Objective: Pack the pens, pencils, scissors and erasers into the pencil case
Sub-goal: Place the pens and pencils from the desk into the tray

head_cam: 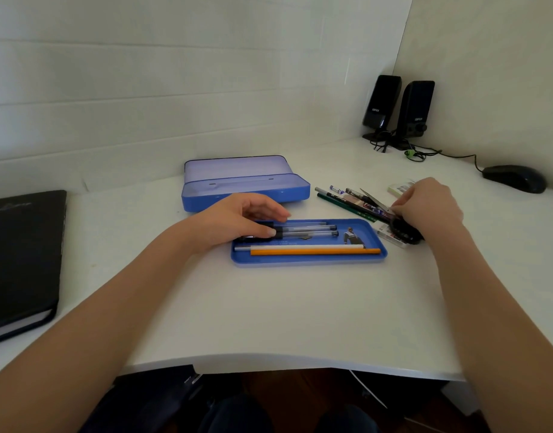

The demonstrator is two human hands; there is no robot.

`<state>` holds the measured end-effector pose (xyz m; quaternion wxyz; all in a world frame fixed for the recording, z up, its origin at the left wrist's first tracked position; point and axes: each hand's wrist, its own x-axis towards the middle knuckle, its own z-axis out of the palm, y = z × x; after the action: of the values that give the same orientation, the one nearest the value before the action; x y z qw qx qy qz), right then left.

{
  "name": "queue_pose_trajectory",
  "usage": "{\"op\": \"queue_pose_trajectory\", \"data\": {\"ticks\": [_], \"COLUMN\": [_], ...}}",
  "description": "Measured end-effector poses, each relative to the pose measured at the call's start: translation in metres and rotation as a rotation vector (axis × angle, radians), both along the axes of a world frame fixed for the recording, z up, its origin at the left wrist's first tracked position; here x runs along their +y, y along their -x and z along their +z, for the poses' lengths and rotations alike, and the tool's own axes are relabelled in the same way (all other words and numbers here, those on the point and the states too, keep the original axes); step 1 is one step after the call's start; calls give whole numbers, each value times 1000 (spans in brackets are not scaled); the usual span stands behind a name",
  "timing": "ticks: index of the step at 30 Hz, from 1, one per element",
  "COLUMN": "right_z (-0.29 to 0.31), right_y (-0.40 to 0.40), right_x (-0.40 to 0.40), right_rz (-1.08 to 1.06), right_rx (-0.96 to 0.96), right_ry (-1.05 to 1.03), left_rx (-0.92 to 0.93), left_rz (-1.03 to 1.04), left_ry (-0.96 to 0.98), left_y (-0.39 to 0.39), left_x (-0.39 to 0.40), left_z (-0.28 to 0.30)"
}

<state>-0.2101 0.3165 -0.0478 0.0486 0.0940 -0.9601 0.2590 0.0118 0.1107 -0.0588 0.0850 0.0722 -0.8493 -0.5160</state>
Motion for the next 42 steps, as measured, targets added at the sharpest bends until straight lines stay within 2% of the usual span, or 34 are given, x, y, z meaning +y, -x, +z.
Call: {"op": "queue_pose_trajectory", "data": {"ticks": [7,12,14,17,20,24,26,35,40,42], "right_z": [6,11,13,19,26,28,26,4,13,22], "right_y": [-9,-12,-14,-26,-46,-60,-64,-88,-88,-82], "right_x": [2,3,2,-2,-3,-4,-7,-31,-27,-17], "right_rz": [47,20,90,424,743,978,1023,1061,1058,1047], "right_rx": [191,392,345,77,-129,-294,-317,-19,-96,-168], "right_ry": [-8,144,327,481,355,259,213,76,146,113], "left_rx": [-2,-7,-7,-5,-8,8,11,-30,-47,-49], "left_rz": [1,-1,-1,0,-14,-10,-7,-20,-39,-39], "left_ry": [-2,3,-3,-16,-26,-58,-49,-43,-15,-18], "left_y": [0,0,0,0,0,-1,-1,-2,-4,-4], "left_x": [0,0,0,-1,-5,-9,-9,-5,-4,-4], "left_z": [0,1,1,0,0,1,1,2,4,4]}}
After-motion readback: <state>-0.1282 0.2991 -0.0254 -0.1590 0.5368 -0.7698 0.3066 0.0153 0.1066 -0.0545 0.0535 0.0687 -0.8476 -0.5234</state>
